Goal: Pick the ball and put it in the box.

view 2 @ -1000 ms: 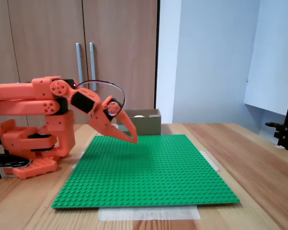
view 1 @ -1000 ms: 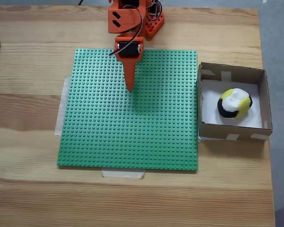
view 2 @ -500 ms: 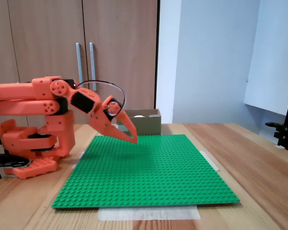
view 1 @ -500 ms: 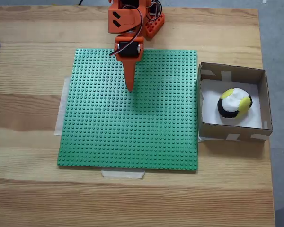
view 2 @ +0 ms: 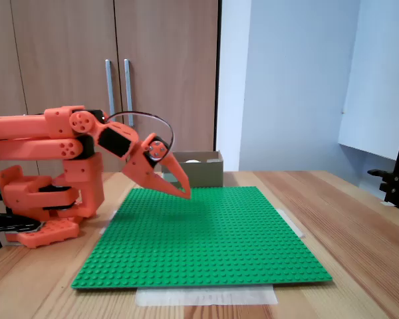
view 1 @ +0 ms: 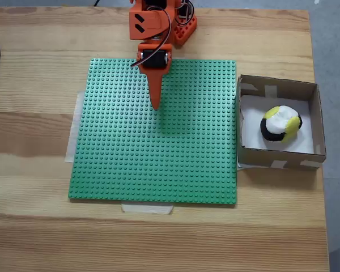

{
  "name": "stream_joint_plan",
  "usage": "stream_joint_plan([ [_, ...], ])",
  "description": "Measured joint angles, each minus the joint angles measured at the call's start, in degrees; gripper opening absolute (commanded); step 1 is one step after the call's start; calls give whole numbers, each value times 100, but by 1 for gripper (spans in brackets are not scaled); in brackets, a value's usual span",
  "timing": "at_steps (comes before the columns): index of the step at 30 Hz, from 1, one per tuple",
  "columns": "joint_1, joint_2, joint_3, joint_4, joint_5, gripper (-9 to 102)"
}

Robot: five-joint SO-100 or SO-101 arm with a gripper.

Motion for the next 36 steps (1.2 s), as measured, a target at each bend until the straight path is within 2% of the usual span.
stream_joint_plan([
  [36, 123, 0, 0, 0, 18, -1],
])
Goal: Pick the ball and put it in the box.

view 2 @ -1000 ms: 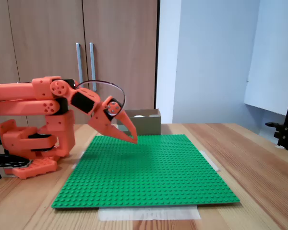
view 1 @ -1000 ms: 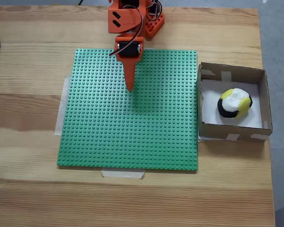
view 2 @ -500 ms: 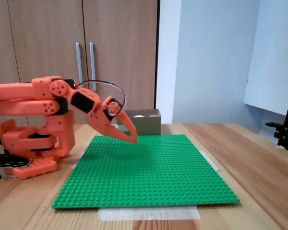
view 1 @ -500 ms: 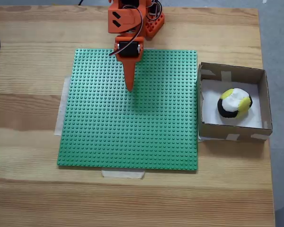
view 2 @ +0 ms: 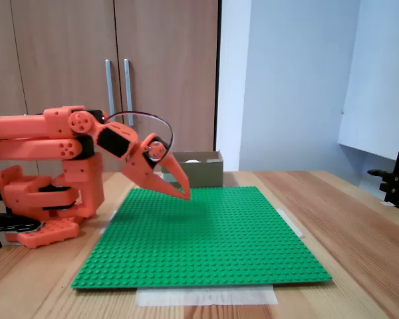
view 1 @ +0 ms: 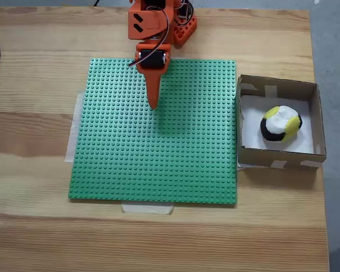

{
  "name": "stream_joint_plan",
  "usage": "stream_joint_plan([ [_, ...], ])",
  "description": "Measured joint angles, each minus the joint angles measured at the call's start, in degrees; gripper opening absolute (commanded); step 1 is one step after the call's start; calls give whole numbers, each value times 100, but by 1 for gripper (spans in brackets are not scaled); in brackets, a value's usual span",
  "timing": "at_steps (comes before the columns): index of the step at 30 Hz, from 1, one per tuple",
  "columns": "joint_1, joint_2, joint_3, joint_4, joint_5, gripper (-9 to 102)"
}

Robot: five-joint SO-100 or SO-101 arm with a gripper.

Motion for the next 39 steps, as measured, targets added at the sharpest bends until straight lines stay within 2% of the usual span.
stream_joint_plan([
  [39, -9, 0, 0, 0, -88, -1],
])
